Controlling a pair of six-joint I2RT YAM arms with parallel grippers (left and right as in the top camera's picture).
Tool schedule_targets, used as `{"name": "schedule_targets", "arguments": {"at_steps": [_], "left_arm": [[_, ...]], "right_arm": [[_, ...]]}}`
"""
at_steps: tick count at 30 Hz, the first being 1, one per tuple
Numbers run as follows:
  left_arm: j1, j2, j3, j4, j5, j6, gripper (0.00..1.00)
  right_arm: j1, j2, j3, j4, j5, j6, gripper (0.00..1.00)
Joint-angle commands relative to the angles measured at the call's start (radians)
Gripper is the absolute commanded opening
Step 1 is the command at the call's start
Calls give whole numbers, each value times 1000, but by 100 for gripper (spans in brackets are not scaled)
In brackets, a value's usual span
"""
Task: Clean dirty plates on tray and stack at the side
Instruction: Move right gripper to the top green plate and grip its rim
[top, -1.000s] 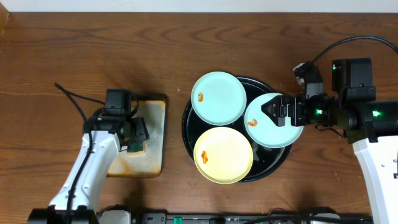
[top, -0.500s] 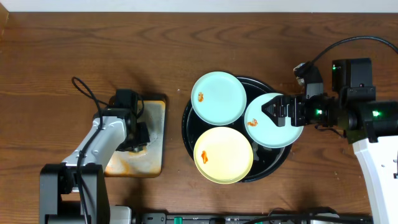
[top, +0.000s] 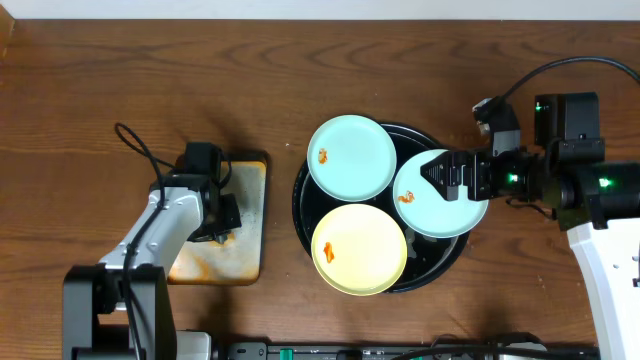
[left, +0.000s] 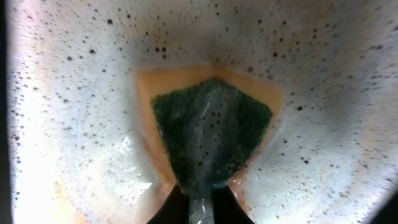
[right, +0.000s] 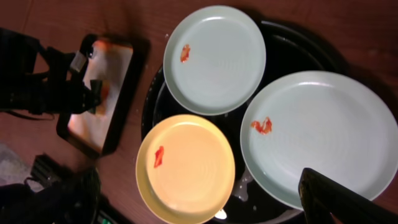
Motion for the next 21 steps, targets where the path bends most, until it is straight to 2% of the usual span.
{"name": "schedule_targets", "arguments": {"at_steps": [1, 9, 15, 17, 18, 20, 21], "left_arm": [[3, -70, 21, 3, -1, 9, 8], [3, -98, 21, 3, -2, 9, 7], [3, -98, 21, -1, -2, 9, 7], [3, -98, 21, -1, -2, 9, 7], [3, -98, 21, 0, -2, 9, 8], [3, -98, 21, 0, -2, 9, 7], [3, -98, 21, 0, -2, 9, 7]], "right_arm": [[10, 3, 15, 7, 9, 13, 99], [71, 105, 4, 24, 124, 19, 99], [93, 246, 4, 69, 189, 112, 98], [101, 298, 4, 106, 171, 134, 87], [108, 328, 4, 130, 153, 133, 77], [121, 377, 4, 185, 140, 140, 43], [129, 406, 4, 220, 142, 154, 38]]}}
